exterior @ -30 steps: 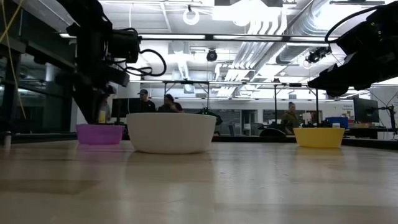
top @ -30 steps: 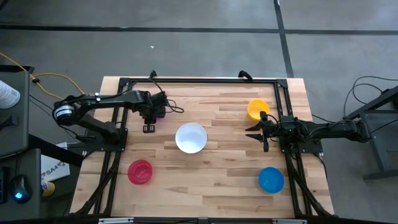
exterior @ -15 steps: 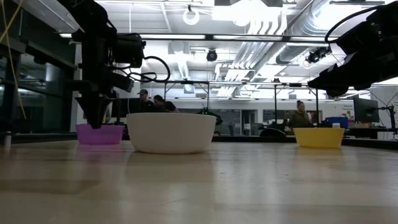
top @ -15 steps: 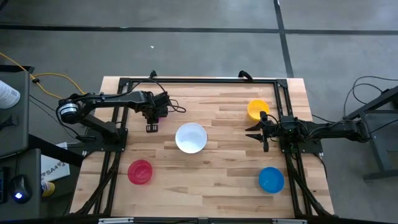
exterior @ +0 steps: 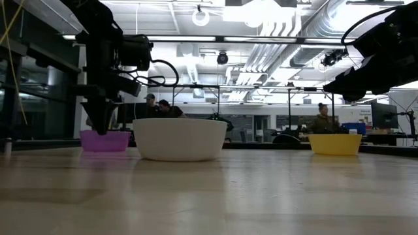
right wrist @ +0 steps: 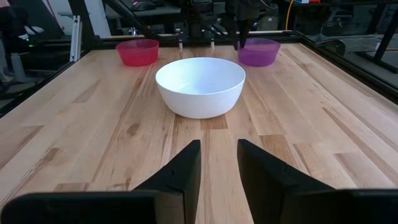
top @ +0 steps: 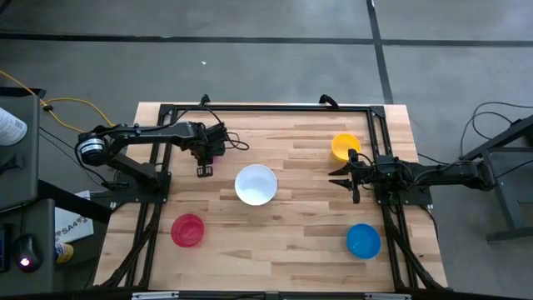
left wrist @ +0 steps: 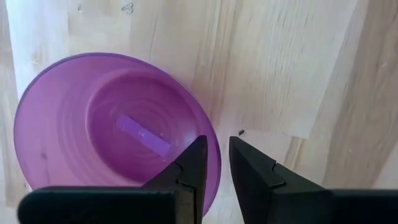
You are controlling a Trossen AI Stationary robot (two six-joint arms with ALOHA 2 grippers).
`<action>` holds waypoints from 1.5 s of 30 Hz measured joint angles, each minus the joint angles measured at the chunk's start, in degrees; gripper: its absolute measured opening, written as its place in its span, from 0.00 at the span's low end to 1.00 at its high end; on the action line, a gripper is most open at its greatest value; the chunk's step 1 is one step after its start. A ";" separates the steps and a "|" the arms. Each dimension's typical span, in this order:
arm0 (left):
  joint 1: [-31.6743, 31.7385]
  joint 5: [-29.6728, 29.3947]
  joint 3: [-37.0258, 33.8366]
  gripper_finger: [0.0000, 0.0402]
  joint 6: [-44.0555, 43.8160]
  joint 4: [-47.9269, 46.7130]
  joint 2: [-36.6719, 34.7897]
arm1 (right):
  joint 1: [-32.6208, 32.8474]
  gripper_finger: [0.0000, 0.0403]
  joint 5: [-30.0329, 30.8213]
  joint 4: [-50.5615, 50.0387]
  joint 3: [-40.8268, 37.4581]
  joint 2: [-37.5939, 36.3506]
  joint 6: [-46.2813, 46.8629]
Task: Nest bowls inside each other
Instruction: Stack the violet bowl on the white bowl
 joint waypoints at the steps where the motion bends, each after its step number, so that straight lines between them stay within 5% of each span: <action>1: 0.00 0.00 0.00 0.15 0.00 0.11 0.00 | 0.00 0.24 0.00 0.00 0.00 -0.01 0.00; 10: 0.00 -0.13 0.00 0.01 -0.13 0.42 0.00 | 0.00 0.24 0.00 0.00 0.00 -0.01 -0.01; 37: -0.98 -1.67 0.07 0.00 4.62 -0.39 -0.26 | -0.01 0.24 0.00 0.00 0.00 -0.01 0.00; 45: -4.46 -1.49 5.24 0.00 8.64 -2.87 -0.24 | 0.00 0.24 0.00 0.00 0.00 0.00 0.00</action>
